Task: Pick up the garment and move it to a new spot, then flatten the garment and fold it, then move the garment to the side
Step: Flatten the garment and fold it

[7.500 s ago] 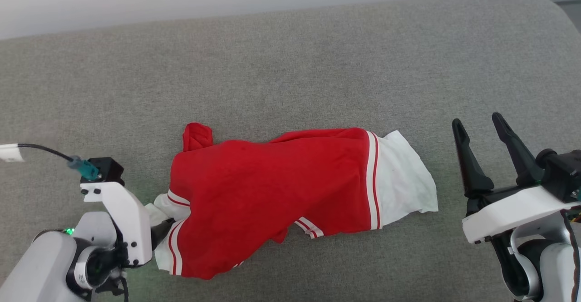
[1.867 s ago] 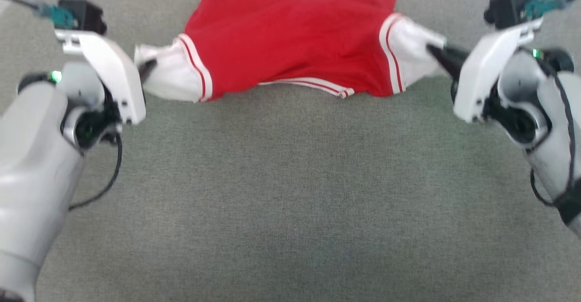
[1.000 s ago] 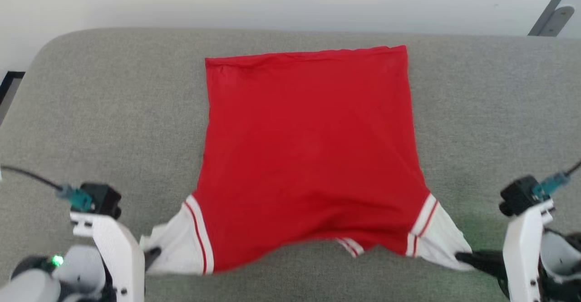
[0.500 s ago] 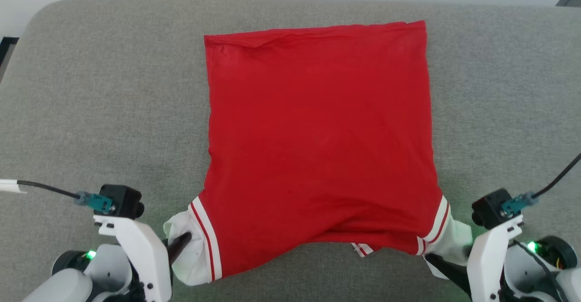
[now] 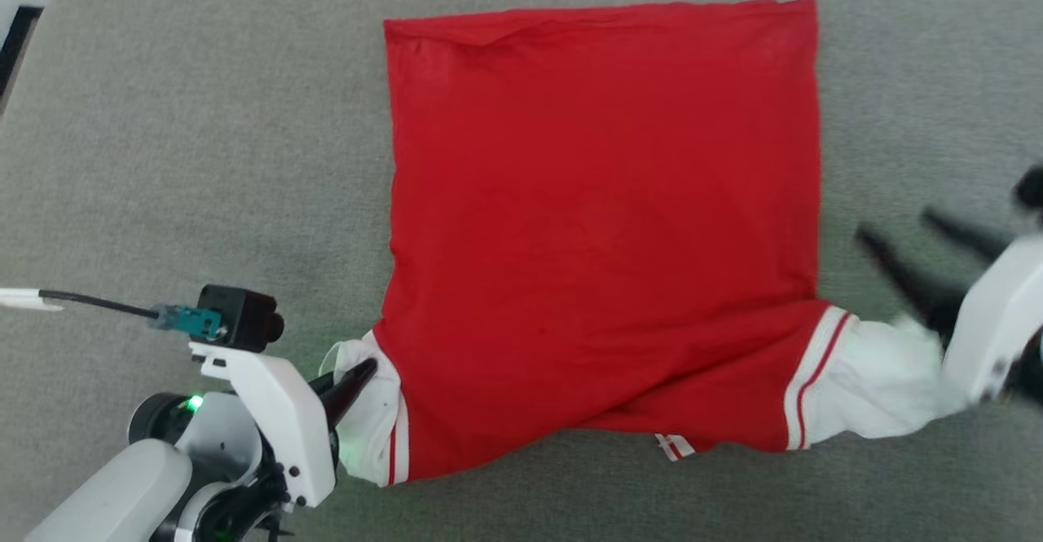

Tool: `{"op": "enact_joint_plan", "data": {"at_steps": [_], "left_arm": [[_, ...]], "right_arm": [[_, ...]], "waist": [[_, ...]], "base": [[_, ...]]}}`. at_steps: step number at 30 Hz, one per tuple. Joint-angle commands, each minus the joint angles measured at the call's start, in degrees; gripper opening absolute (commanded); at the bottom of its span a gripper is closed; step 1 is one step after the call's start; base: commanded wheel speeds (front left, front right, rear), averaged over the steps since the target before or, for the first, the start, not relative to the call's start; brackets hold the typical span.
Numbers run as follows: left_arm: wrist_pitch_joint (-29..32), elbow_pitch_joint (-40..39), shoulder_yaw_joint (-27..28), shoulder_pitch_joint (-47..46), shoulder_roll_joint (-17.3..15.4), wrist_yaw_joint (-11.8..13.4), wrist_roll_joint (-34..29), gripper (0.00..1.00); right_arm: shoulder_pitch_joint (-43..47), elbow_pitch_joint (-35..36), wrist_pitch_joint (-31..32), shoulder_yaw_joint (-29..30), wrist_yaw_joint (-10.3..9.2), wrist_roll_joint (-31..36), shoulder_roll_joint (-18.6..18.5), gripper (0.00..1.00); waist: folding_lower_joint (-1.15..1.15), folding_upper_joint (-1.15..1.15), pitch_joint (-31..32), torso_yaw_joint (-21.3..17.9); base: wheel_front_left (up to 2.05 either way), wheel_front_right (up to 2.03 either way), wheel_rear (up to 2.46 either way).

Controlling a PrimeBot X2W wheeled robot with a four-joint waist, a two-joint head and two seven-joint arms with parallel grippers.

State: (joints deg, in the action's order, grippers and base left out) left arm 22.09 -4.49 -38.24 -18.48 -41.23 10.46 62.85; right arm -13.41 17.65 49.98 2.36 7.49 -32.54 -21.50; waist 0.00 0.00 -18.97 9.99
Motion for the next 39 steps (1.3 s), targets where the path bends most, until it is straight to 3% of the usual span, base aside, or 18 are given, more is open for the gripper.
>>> {"op": "enact_joint_plan", "data": {"at_steps": [1, 6, 15, 21, 28, 34, 37, 38, 39], "left_arm": [[-0.4, 0.2, -0.1, -0.8, 0.3, -0.5, -0.9, 0.0], [-0.6, 1.2, -0.9, -3.0, 2.0, -1.9, -1.7, 0.0], [-0.2, 3.4, -3.2, -7.0, 5.6, -4.7, -2.9, 0.0], [-0.2, 4.8, -4.5, -9.1, 8.0, -6.2, -3.7, 0.0], [-0.4, 6.9, -5.7, -10.8, 10.3, -8.0, -3.7, 0.0], [-0.6, 8.5, -6.3, -11.9, 11.9, -9.3, -3.5, 0.0], [-0.8, 8.9, -6.3, -12.1, 12.3, -9.5, -3.3, 0.0], [-1.0, 9.1, -6.3, -12.1, 12.3, -9.7, -3.2, 0.0], [-1.0, 9.4, -6.1, -12.1, 12.4, -9.8, -3.2, 0.0]], "right_arm": [[-2.2, -0.6, -0.1, 0.8, 0.01, 0.8, 0.9, 1.0], [-13.9, -8.5, -1.6, 1.7, 0.01, 5.9, 3.3, 1.0], [-32.5, -33.9, -4.3, 0.4, 0.01, 12.2, 1.4, 1.0], [-41.0, -49.6, -4.5, 2.8, 0.01, 17.7, 0.3, 1.0], [-46.1, -63.5, -1.5, 8.3, 0.01, 24.3, -0.9, 1.0], [-44.3, -73.0, 1.0, 12.6, 0.0, 26.6, 0.0, 1.0], [-43.4, -75.4, 2.4, 11.9, 0.0, 27.2, 0.8, 1.0], [-43.2, -75.7, 2.1, 11.0, 0.01, 27.2, 0.9, 0.07], [-43.5, -75.6, 1.2, 10.7, 0.01, 27.0, 0.6, 0.0]], "waist": [[0.0, 0.0, -0.8, 0.9], [0.0, 0.0, -2.2, 2.9], [0.0, 0.0, -3.8, 8.2], [0.0, 0.0, -5.1, 11.9], [0.0, 0.0, -6.8, 15.5], [0.0, 0.0, -8.0, 17.5], [0.0, 0.0, -8.1, 17.7], [0.0, 0.0, -8.2, 17.7], [0.0, 0.0, -8.3, 17.5]], "base": [[0.0, 0.0, 0.0], [0.0, 0.0, 0.0], [0.0, 0.0, 0.0], [0.0, 0.0, 0.0], [0.0, 0.0, 0.0], [0.0, 0.0, 0.0], [0.0, 0.0, 0.0], [0.0, 0.0, 0.0], [0.0, 0.0, 0.0]]}}
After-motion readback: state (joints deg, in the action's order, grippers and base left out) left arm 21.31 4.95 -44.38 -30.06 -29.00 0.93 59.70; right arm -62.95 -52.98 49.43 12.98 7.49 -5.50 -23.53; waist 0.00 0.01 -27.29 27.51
